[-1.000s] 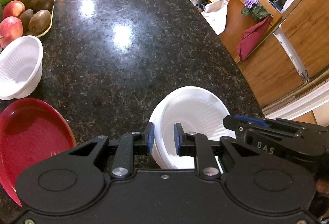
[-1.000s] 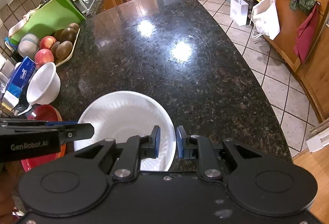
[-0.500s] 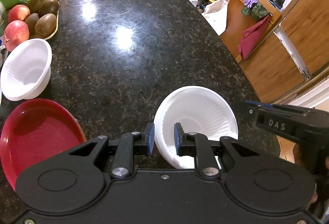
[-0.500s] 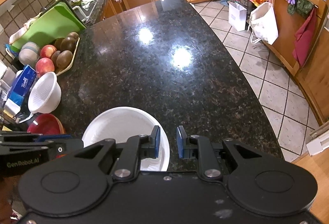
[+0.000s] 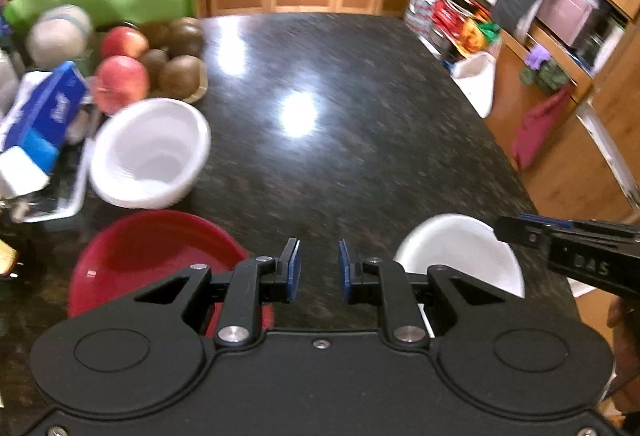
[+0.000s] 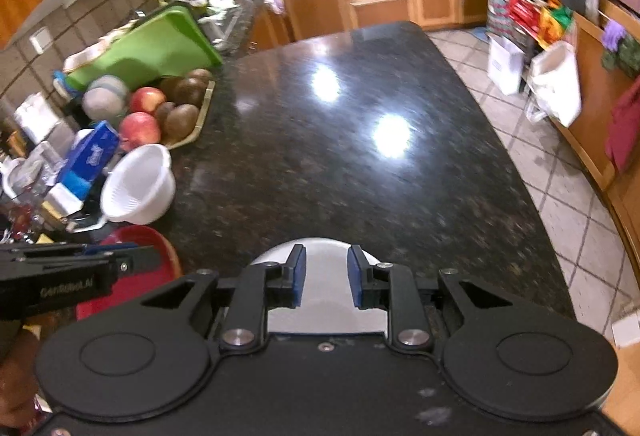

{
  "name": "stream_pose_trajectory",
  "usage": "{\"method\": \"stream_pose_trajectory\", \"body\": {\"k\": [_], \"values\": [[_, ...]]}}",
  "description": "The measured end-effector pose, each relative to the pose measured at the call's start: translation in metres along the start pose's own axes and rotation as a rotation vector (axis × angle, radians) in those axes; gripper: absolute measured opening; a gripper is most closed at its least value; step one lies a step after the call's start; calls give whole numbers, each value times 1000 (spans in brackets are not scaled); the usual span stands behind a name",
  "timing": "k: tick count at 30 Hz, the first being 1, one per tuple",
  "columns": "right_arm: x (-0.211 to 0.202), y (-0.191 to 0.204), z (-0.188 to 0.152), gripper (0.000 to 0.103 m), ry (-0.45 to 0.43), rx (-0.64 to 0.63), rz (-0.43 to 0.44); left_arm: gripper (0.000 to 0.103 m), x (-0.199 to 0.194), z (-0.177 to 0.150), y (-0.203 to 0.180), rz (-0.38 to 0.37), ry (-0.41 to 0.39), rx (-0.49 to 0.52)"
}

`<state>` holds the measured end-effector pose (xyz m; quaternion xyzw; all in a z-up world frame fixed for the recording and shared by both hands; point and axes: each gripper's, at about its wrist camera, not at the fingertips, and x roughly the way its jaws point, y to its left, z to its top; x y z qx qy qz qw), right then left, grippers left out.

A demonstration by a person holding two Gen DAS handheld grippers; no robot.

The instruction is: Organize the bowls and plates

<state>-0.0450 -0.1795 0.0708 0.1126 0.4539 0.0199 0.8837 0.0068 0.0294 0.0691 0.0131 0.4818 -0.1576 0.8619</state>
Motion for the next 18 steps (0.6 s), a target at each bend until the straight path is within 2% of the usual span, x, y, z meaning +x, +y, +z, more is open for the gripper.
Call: {"method": "stream_pose_trajectory", "body": {"k": [3, 8, 12, 18], "values": [[-1, 18, 8, 30, -18, -42, 25, 32, -7, 2, 18, 52, -30, -28], [-2, 49, 22, 39, -51, -91, 69, 36, -16, 8, 47, 125, -70, -71], [-1, 75, 33, 57, -91, -130, 81, 36, -20, 13, 67, 192, -96, -86], [5, 115, 47, 75, -166, -189, 29, 36, -24, 25, 102, 227, -125, -127]]}}
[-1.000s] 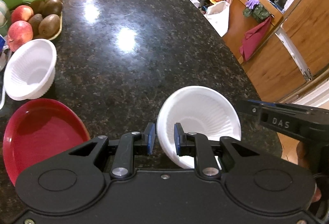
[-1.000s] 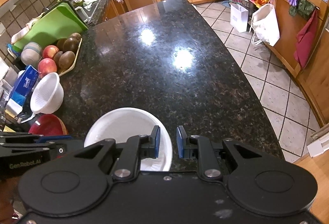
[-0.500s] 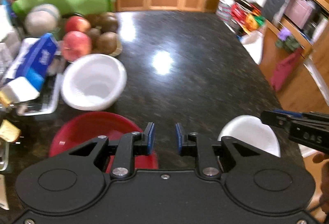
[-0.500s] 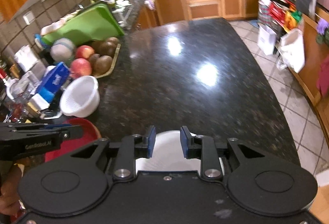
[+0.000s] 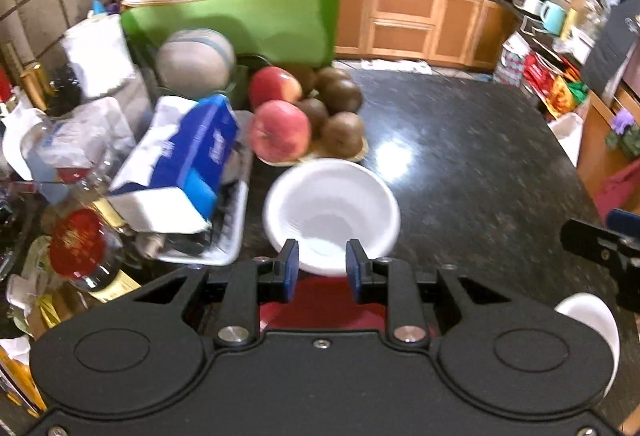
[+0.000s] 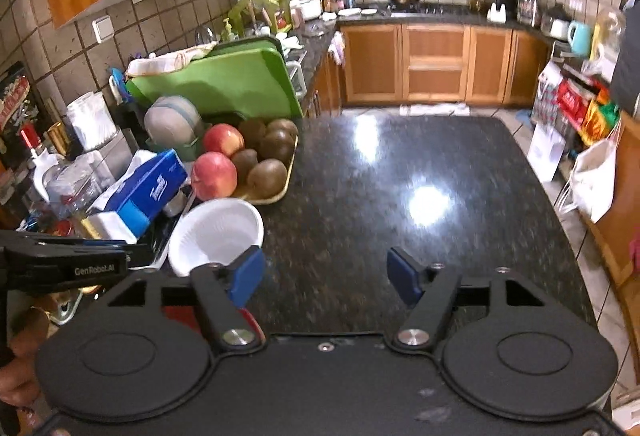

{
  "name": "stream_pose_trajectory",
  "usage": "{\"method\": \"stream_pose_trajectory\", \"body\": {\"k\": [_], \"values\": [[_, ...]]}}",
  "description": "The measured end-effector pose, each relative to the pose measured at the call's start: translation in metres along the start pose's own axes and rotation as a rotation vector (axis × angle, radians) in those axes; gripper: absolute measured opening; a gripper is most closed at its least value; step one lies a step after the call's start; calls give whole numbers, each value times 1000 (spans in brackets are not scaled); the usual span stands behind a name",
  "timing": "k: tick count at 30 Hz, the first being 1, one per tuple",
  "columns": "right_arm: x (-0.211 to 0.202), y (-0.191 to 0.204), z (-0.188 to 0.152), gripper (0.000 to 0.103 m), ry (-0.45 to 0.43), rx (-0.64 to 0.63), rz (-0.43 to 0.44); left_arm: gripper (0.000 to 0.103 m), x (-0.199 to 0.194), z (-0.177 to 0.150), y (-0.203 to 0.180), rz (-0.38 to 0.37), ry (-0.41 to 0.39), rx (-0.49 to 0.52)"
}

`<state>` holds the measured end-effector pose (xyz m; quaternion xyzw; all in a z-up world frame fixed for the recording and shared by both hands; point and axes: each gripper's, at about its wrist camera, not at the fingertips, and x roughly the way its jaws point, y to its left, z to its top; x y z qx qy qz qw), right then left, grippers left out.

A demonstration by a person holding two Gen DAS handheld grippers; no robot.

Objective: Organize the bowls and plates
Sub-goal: 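Grasp a white bowl rim again with both grippers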

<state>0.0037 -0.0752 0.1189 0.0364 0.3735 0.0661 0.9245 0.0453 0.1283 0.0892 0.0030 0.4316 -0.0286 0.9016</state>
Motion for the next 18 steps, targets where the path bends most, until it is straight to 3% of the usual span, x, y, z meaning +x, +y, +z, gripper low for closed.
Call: {"method": "stream_pose_trajectory", "body": {"k": [3, 11, 14, 18], "values": [[11, 17, 9, 75, -20, 0, -34, 36, 7, 9, 13, 16, -1, -27], [57, 43, 26, 72, 68, 4, 48, 36, 45, 22, 37, -14, 74, -80], [84, 53, 30, 59, 134, -17, 61, 36, 61, 25, 41, -23, 105, -79], [118, 60, 30, 58, 209, -23, 63, 36, 80, 27, 44, -37, 153, -88]]}}
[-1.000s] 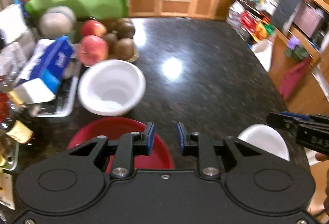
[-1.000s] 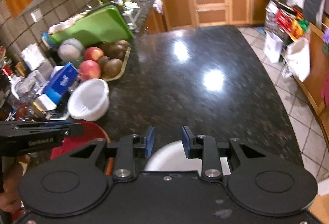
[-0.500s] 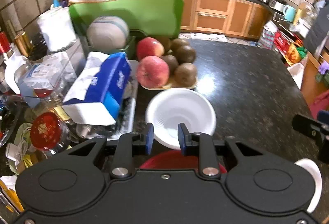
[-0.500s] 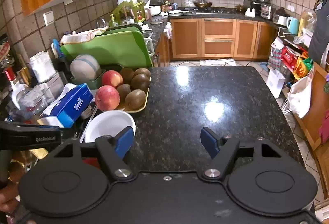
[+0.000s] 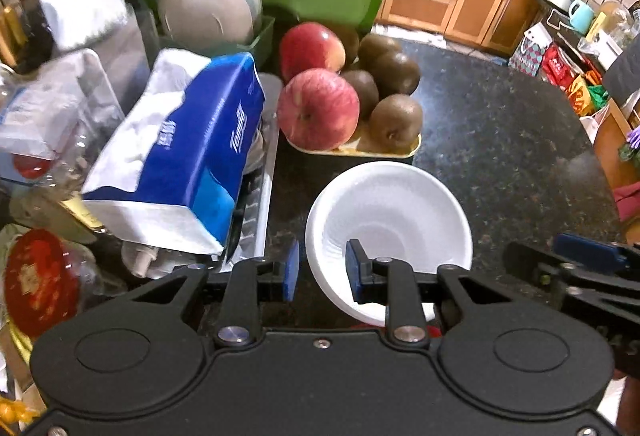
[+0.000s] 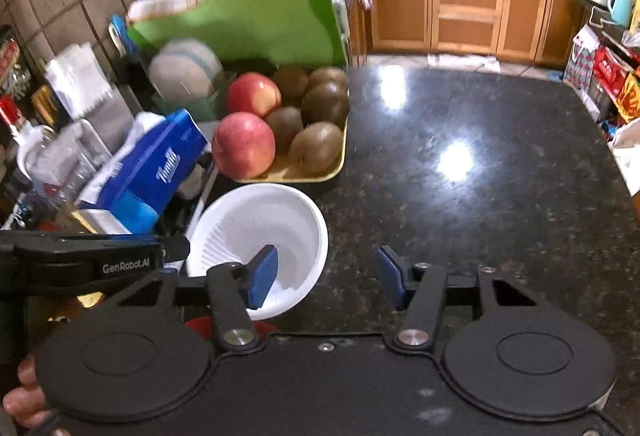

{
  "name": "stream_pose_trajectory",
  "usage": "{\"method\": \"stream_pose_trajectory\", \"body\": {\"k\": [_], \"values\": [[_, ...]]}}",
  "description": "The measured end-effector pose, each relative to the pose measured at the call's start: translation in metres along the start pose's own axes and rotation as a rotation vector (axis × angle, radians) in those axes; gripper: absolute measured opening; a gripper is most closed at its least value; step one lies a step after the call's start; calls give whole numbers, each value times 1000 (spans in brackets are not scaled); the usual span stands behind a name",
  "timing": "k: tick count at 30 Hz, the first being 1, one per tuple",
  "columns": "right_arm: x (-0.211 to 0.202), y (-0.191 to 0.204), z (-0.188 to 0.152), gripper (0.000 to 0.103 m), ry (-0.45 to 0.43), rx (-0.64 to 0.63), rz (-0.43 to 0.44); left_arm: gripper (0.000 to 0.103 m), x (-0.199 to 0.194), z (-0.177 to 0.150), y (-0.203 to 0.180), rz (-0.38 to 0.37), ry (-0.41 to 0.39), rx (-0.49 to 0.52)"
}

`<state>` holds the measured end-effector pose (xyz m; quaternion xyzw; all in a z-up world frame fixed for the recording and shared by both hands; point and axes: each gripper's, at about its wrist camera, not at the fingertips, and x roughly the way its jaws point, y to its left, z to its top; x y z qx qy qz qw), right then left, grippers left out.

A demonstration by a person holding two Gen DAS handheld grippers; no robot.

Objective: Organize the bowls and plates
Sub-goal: 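Grasp a white bowl rim again with both grippers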

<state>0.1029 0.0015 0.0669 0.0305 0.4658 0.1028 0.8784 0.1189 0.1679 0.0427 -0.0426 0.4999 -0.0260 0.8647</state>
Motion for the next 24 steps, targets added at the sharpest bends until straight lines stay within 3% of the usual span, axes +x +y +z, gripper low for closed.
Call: {"method": "stream_pose_trajectory", "body": {"k": [16, 22, 24], "values": [[77, 0, 11, 49, 142, -17, -25, 36, 37, 7, 8, -24, 84, 1], [90, -6, 9, 38, 176, -7, -11, 36, 45, 7, 8, -35, 109, 7], [96, -5, 10, 29, 190, -9, 0, 36, 48, 7, 8, -34, 115, 6]]}}
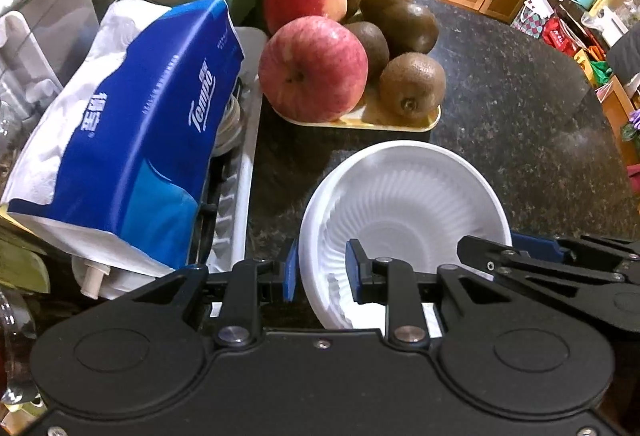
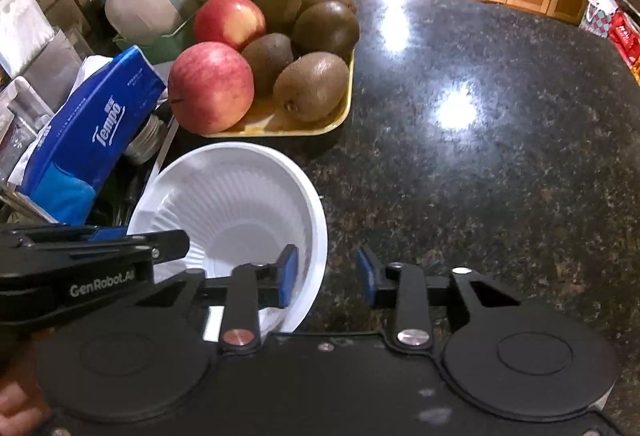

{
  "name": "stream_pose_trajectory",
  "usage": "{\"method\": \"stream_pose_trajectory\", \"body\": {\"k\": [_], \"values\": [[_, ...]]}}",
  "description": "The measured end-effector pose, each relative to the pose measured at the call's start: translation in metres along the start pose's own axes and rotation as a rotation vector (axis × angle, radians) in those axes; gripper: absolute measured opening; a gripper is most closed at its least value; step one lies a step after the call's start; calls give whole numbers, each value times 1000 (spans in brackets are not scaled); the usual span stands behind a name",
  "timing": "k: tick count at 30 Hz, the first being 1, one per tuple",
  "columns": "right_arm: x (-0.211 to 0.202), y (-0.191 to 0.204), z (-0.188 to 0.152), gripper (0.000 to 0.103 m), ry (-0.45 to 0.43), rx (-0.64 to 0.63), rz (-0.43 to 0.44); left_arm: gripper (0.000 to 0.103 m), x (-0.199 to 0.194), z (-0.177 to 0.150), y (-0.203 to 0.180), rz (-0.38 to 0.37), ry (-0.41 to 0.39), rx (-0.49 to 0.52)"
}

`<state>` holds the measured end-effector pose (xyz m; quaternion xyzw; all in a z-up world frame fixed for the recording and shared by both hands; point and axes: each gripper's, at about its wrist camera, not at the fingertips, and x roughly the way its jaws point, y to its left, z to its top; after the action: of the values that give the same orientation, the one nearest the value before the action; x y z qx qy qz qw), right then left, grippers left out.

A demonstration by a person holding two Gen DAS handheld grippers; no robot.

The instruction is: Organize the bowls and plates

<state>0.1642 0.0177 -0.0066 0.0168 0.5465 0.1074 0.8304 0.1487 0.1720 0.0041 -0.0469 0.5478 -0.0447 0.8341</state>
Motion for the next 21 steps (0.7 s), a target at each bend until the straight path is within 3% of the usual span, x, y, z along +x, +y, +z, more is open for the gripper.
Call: {"method": "stream_pose_trajectory", "body": {"k": [5, 21], "values": [[7, 1, -1, 17, 36, 10, 31, 29, 3, -2, 0, -34, 20, -10], [-40, -21, -11, 17, -57, 58, -25, 28, -28, 0, -35, -80, -40, 54]]}}
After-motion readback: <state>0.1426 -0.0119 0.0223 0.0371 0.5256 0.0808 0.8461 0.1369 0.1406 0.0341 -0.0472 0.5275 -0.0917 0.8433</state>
